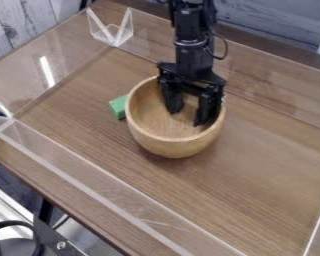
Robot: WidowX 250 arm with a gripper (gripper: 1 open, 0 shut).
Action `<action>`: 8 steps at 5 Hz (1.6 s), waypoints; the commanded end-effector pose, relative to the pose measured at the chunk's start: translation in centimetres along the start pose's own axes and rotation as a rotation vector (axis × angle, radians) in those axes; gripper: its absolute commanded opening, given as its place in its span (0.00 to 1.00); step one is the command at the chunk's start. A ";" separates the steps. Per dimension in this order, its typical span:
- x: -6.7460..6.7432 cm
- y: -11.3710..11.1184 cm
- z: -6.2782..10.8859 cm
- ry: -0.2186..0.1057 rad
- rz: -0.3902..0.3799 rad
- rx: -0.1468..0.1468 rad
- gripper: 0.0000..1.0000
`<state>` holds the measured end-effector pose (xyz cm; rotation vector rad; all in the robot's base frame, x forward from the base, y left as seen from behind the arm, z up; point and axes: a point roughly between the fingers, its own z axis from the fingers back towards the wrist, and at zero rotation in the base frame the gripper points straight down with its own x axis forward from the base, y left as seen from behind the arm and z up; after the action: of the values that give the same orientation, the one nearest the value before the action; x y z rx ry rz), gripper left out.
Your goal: Remove the green block from inside the brown bowl and put it on the table
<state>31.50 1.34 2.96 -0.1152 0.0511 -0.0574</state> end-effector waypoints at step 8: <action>0.2 -3.1 1.7 -0.026 -0.104 0.030 0.00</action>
<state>30.74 -1.34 2.95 -0.0917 0.0926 -0.1451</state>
